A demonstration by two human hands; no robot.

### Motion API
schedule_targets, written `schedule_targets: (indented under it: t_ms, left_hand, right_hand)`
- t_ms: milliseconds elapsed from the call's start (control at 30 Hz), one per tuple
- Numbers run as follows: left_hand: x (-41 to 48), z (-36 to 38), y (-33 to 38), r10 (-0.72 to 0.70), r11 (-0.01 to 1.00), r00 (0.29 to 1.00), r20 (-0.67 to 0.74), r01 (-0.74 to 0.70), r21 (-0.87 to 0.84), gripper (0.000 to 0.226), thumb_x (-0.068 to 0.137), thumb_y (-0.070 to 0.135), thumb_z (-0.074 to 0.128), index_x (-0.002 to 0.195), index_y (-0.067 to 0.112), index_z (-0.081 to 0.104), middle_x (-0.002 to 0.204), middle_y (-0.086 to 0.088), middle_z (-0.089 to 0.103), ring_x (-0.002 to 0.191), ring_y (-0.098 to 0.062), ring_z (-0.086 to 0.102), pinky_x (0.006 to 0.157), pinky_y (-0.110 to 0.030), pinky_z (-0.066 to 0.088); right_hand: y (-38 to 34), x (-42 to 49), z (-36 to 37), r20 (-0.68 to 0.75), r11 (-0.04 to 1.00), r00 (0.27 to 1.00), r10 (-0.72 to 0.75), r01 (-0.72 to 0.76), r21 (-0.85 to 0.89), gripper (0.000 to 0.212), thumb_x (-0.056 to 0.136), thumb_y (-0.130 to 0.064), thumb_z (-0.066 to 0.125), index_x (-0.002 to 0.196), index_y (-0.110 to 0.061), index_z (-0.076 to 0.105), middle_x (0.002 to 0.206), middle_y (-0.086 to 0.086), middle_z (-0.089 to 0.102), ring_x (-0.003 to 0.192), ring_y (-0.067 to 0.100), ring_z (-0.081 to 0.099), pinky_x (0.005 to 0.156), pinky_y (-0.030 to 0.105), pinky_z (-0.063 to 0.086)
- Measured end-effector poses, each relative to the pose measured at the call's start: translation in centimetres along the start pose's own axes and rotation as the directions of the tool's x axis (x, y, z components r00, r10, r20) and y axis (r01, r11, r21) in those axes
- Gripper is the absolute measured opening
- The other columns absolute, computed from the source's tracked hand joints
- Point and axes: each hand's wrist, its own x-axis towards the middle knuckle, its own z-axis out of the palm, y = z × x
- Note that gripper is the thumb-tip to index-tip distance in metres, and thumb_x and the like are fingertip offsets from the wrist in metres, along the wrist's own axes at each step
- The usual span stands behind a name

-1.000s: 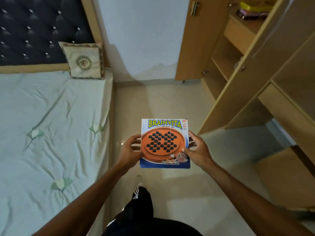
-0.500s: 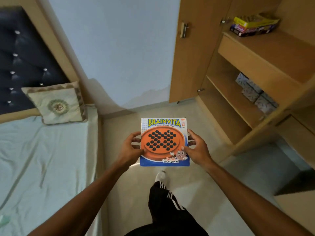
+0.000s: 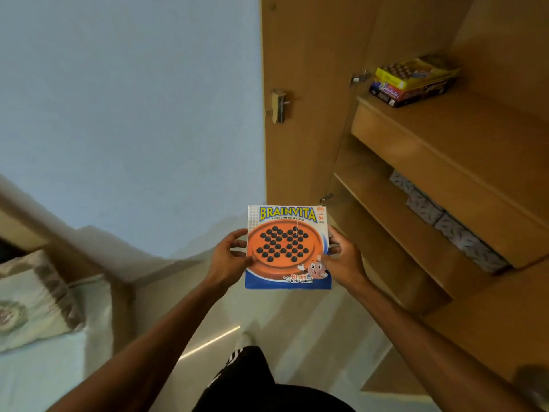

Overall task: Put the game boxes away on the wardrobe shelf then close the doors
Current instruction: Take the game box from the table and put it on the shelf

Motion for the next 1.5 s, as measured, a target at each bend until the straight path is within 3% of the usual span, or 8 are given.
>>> schedule_targets:
  t_ms: [233, 333, 633, 767, 900, 1067, 1233, 1500]
  left_hand:
    - [18.9, 8.2, 7.6, 0.064, 0.995, 0.977, 0.201, -0.079, 0.065, 0.064, 0.074, -0.009, 0.073, 0.129, 0.017, 0.053, 0.106, -0.01, 0.065, 0.091, -0.029, 0.069, 0.072, -0.048, 0.061]
    - [25.6, 12.3, 12.1, 0.098, 0.99, 0.948, 0.303, -0.123, 0.065, 0.066, 0.071, -0.013, 0.072, 0.128, 0.016, 0.054, 0.102, -0.008, 0.064, 0.087, -0.025, 0.065, 0.066, -0.034, 0.059]
    - [41.1, 27.7, 25.1, 0.206, 0.962, 0.808, 0.552, -0.271, 0.038, 0.06, 0.071, -0.024, 0.059, 0.117, 0.014, 0.06, 0.089, 0.005, 0.064, 0.079, -0.015, 0.064, 0.055, -0.017, 0.054]
    - [47.4, 34.6, 30.4, 0.24, 0.94, 0.797, 0.555, -0.334, 0.072, 0.07, 0.068, -0.017, 0.066, 0.132, 0.01, 0.052, 0.1, -0.007, 0.062, 0.096, -0.034, 0.065, 0.073, -0.043, 0.058]
    - [52.9, 41.2, 35.9, 0.312, 0.913, 0.79, 0.528, -0.404, 0.065, 0.063, 0.07, -0.014, 0.067, 0.125, 0.014, 0.055, 0.101, -0.005, 0.062, 0.104, -0.034, 0.063, 0.082, -0.049, 0.056]
    - [58.4, 47.4, 41.8, 0.324, 0.867, 0.692, 0.645, -0.49, 0.09, 0.065, 0.066, 0.003, 0.085, 0.122, 0.017, 0.056, 0.104, 0.01, 0.064, 0.093, -0.005, 0.063, 0.071, -0.02, 0.057]
    - [63.3, 49.7, 44.5, 0.091, 0.836, 0.62, 0.779, -0.473, 0.279, 0.091, 0.053, 0.022, 0.094, 0.132, 0.009, 0.052, 0.133, -0.01, 0.056, 0.122, -0.03, 0.056, 0.104, -0.052, 0.045]
    - [66.5, 49.1, 45.9, 0.456, 0.463, 0.635, 0.624, -0.768, 0.443, 0.039, 0.067, 0.005, 0.082, 0.101, 0.025, 0.073, 0.115, -0.002, 0.059, 0.105, -0.019, 0.059, 0.089, -0.03, 0.05]
  right_hand:
    - [0.3, 15.8, -6.1, -0.186, 0.991, 0.978, 0.092, -0.072, 0.111, 0.067, 0.081, -0.003, 0.073, 0.139, -0.023, 0.048, 0.118, 0.005, 0.067, 0.093, 0.014, 0.068, 0.07, 0.038, 0.062]
    - [-0.4, 20.7, -9.4, -0.262, 0.988, 0.962, 0.077, -0.038, 0.151, 0.061, 0.08, 0.003, 0.071, 0.131, -0.027, 0.056, 0.117, 0.0, 0.07, 0.098, 0.015, 0.07, 0.075, 0.043, 0.062]
    - [-2.1, 34.0, -22.6, -0.527, 0.995, 0.847, 0.059, -0.01, 0.095, 0.056, 0.081, 0.007, 0.067, 0.121, -0.032, 0.058, 0.099, -0.013, 0.067, 0.084, -0.005, 0.065, 0.059, 0.003, 0.046]
    - [-1.7, 41.1, -29.0, -0.561, 0.996, 0.827, 0.026, 0.026, 0.085, 0.062, 0.079, 0.004, 0.068, 0.103, -0.053, 0.063, 0.108, -0.01, 0.072, 0.101, 0.014, 0.069, 0.079, 0.037, 0.061]
    - [-2.1, 48.7, -35.2, -0.595, 0.985, 0.803, 0.021, 0.085, 0.15, 0.049, 0.079, 0.008, 0.067, 0.109, -0.031, 0.066, 0.102, -0.01, 0.073, 0.093, 0.01, 0.071, 0.068, 0.025, 0.06]
    - [-1.4, 57.2, -41.6, -0.643, 0.991, 0.763, 0.067, 0.025, 0.133, 0.03, 0.081, 0.004, 0.069, 0.102, -0.017, 0.067, 0.111, 0.009, 0.069, 0.091, 0.02, 0.068, 0.067, 0.029, 0.06]
    - [-1.3, 61.5, -43.7, -0.622, 1.0, 0.783, -0.013, 0.014, -0.004, 0.017, 0.082, 0.003, 0.068, 0.086, -0.014, 0.069, 0.09, 0.001, 0.066, 0.081, 0.018, 0.067, 0.054, 0.006, 0.05]
    - [-0.6, 65.4, -42.6, -0.446, 0.951, 0.853, -0.271, 0.167, -0.259, 0.024, 0.081, -0.009, 0.073, 0.105, -0.011, 0.072, 0.097, -0.008, 0.058, 0.092, 0.005, 0.058, 0.082, 0.02, 0.053]
